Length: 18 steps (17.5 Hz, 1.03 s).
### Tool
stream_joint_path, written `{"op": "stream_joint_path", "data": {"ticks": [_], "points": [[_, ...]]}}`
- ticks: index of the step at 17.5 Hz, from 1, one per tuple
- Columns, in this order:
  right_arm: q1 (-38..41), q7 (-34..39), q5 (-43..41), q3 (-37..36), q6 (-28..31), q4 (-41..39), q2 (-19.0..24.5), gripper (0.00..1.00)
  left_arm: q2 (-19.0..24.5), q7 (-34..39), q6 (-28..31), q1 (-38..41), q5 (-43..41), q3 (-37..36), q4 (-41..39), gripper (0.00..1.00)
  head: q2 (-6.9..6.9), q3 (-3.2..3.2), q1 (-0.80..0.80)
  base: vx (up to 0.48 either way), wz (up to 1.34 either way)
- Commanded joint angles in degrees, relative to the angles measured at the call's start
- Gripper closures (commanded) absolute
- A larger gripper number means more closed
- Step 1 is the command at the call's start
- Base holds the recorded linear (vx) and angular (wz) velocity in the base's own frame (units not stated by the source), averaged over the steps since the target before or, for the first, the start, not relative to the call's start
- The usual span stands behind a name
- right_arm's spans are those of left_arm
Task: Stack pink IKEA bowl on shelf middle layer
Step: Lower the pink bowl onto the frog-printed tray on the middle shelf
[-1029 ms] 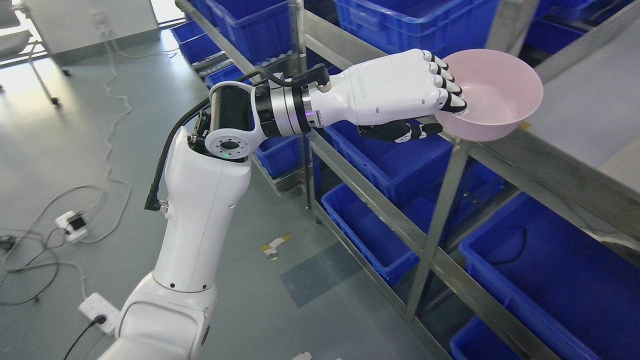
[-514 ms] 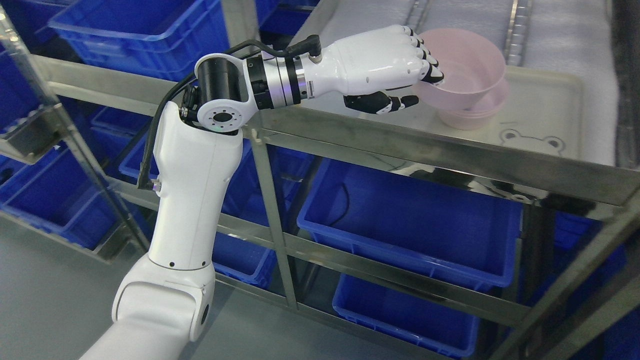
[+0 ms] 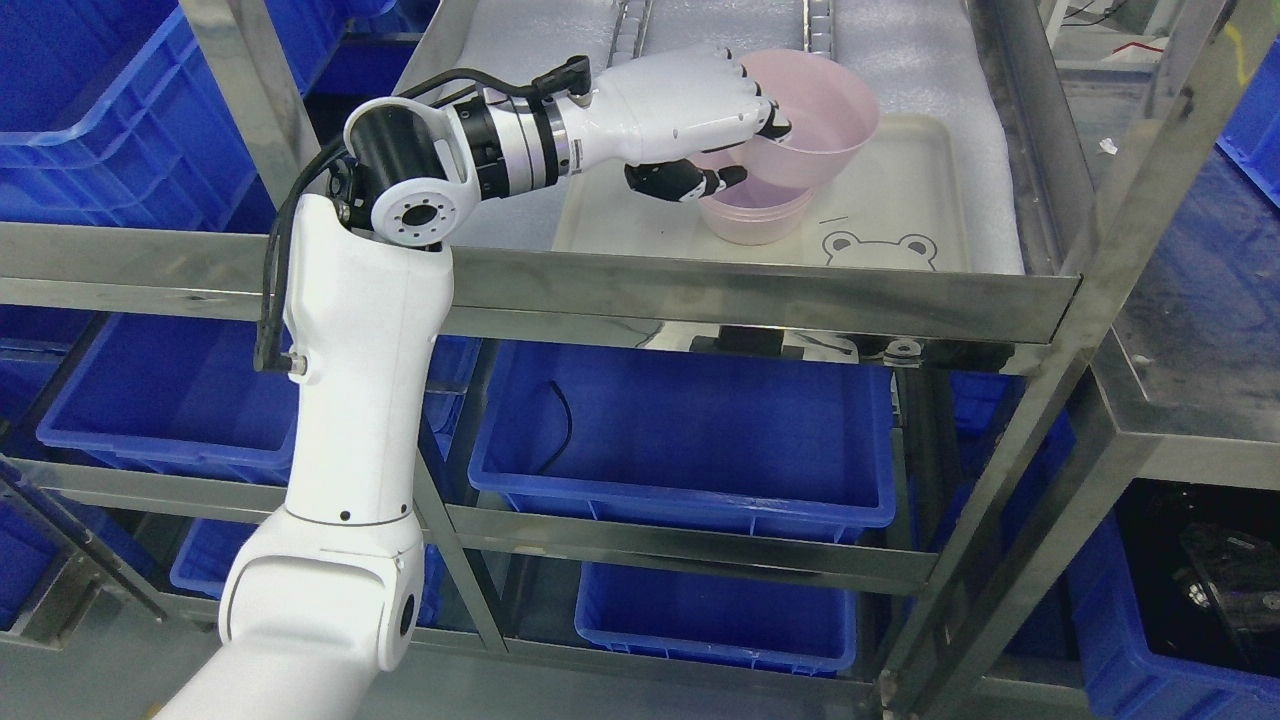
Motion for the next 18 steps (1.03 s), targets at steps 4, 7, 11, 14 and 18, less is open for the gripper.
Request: {"op": "stream_joint_path", "data": {"ticks": [4, 7, 11, 14, 18], "points": [[0.2, 0.0, 0.0, 0.0, 0.0, -1.0, -1.0, 0.0, 1.0, 0.2, 0.0, 3.1, -2.4, 5.8, 4.0, 0.97, 0.0, 0.0, 0.0, 0.029, -0.13], [0.2, 0.0, 0.0, 0.0, 0.0, -1.0, -1.0, 0.0, 1.0, 1.2, 0.0, 2.2, -3.3, 5.2, 6.1, 0.98, -0.02, 0.0, 0.0, 0.021, -0.1], [0.2, 0.0, 0.0, 0.0, 0.0, -1.0, -1.0, 0.0, 1.0, 1.2, 0.0, 1.7, -6.1, 6.7, 6.2, 0.98, -0.02, 0.0, 0.0, 0.009, -0.05], [0.2, 0.0, 0.0, 0.0, 0.0, -1.0, -1.0, 0.0, 1.0, 1.1, 0.0, 2.0, -6.1, 7.2, 6.2, 0.97, -0.02, 0.0, 0.0, -0.004, 0.01], [0.2, 0.0, 0.0, 0.0, 0.0, -1.0, -1.0, 0.0, 1.0, 1.1, 0.0, 2.1, -6.1, 6.7, 6.6, 0.96, -0.02, 0.0, 0.0, 0.0, 0.0]]}}
